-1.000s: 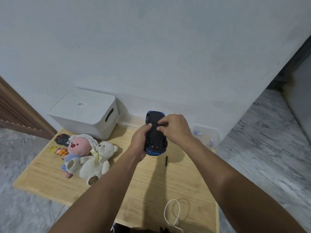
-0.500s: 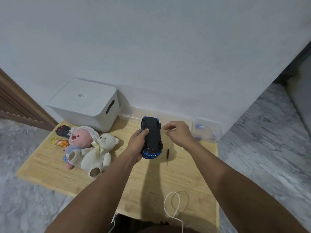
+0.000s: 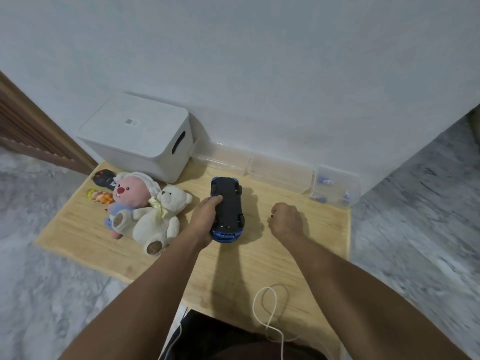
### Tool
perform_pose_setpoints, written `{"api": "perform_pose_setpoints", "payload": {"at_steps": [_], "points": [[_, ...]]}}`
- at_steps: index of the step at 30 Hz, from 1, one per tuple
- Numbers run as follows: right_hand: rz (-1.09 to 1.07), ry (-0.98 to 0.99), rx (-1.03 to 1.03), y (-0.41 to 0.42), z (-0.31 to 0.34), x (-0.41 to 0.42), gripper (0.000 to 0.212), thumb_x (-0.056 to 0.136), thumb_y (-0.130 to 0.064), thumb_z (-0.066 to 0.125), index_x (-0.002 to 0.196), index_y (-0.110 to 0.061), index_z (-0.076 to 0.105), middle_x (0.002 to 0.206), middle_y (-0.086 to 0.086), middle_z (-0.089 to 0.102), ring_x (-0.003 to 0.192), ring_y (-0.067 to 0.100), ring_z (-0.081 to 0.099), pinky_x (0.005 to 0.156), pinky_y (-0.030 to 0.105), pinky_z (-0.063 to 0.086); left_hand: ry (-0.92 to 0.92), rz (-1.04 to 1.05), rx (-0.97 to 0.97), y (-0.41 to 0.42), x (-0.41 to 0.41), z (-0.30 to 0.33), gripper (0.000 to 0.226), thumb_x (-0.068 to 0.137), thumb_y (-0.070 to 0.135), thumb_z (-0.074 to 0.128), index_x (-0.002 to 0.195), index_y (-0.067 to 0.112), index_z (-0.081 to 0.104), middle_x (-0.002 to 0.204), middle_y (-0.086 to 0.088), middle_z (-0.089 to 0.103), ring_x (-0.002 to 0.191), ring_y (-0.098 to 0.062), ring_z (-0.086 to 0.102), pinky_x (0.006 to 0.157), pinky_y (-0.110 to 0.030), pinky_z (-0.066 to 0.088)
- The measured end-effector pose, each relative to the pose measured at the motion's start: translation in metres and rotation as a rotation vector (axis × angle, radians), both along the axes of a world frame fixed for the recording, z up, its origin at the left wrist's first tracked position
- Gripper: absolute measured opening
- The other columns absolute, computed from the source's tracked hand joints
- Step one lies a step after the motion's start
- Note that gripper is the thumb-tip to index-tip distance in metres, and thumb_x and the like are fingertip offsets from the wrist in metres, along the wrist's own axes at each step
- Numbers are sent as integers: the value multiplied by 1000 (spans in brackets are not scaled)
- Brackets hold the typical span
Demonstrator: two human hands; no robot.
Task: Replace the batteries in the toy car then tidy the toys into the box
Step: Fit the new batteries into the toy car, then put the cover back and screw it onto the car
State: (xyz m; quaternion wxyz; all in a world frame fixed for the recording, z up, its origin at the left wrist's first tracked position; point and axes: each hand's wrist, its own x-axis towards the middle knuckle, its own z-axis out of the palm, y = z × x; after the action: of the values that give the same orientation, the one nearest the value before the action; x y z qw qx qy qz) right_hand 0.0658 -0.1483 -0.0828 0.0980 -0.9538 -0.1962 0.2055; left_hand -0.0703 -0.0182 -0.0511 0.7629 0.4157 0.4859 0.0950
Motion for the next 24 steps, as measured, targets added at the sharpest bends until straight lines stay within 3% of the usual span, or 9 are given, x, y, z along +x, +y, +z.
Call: {"api": "perform_pose_setpoints", "payload": {"at_steps": [4, 7, 11, 15, 19, 24], "points": [[-4, 16, -8, 2, 1, 3, 27, 85, -18, 65, 111, -16, 66, 114, 12, 64, 108, 33, 60, 85, 33, 50, 26, 24, -41, 5, -2, -2, 30, 94, 27, 53, 117, 10, 60, 110, -15, 70, 96, -35, 68, 80, -43, 56], [2, 54, 38, 4, 4, 5, 21, 81, -24, 66, 98, -13, 70, 102, 11, 69, 99, 32, 64, 78, 32, 50, 54, 35, -29, 6, -1, -4, 31, 93, 27, 53, 118, 10, 60, 110, -15, 70, 95, -35, 68, 80, -44, 56], [38, 144, 107, 1, 7, 6, 26, 88, -14, 49, 97, -5, 72, 102, 15, 71, 101, 35, 63, 81, 33, 49, 52, 45, -17, 6, -1, -8, 29, 94, 26, 52, 116, 10, 61, 105, -14, 71, 86, -32, 69, 77, -43, 56], [157, 192, 111, -9, 7, 1, 16, 87, -15, 58, 91, -15, 74, 97, 2, 72, 96, 23, 65, 72, 22, 43, 53, 45, -11, 3, -1, -10, 20, 95, 24, 52, 106, 11, 63, 93, -10, 70, 79, -29, 67, 80, -44, 55], [222, 138, 110, -13, 3, -5, 18, 85, -9, 62, 82, -21, 75, 92, -2, 73, 88, 18, 66, 70, 20, 43, 46, 50, -7, 0, -1, -11, 16, 95, 22, 51, 101, 12, 63, 91, -9, 70, 79, -29, 67, 82, -47, 55], [351, 31, 19, -10, 1, -7, 21, 88, -11, 55, 88, -21, 74, 93, 1, 70, 87, 24, 64, 67, 27, 46, 50, 53, 1, -2, -2, -10, 16, 95, 23, 51, 101, 13, 62, 92, -10, 70, 80, -29, 67, 81, -46, 55]]}}
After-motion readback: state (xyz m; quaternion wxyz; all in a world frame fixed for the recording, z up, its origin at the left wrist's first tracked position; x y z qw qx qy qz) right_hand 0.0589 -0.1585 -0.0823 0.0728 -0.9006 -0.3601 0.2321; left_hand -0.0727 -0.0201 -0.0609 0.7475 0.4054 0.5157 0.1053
